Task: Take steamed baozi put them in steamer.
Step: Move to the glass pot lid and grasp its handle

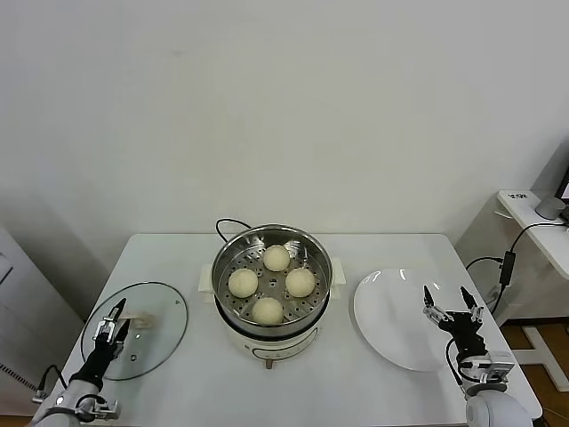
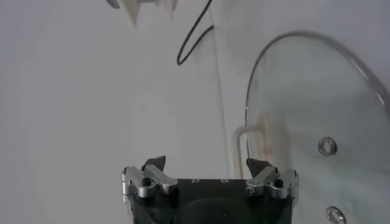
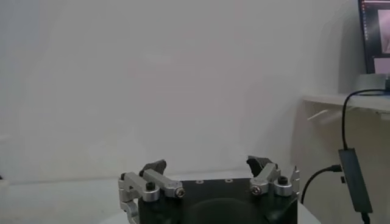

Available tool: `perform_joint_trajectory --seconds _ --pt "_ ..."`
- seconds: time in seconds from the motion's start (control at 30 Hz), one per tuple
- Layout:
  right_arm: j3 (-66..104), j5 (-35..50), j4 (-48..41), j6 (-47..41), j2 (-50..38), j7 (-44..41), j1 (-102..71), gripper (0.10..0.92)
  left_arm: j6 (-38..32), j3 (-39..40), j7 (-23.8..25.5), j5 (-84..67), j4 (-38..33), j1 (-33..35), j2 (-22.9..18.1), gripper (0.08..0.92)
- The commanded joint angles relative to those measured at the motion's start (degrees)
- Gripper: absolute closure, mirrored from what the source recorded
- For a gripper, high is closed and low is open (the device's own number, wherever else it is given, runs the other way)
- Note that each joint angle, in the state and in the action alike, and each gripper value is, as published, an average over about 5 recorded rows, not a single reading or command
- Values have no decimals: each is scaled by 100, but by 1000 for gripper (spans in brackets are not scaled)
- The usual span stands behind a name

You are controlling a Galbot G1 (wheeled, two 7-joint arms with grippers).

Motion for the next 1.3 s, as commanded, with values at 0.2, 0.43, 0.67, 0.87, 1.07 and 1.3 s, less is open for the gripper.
perform_joint_trajectory --seconds 0.2,0.43,0.67,0.87,1.07,1.3 --pt "147 -56 -38 18 22 -19 14 203 -135 163 173 -256 517 -604 -10 178" --pt "270 3 -37 -10 -54 -23 39 203 -215 182 278 -449 441 -538 -15 329" --pt "247 -31 -47 -20 -50 -25 57 203 -307 148 317 -632 375 -451 29 537" --pt "240 -38 -34 -25 -66 -31 67 203 -427 23 331 -904 42 -300 134 710" --pt "262 -25 5 -15 -88 -53 30 203 -666 -205 598 -1308 -509 -168 351 866" --pt "277 25 70 -26 -158 -110 -13 203 -368 -426 1312 -2077 -1207 -251 741 888"
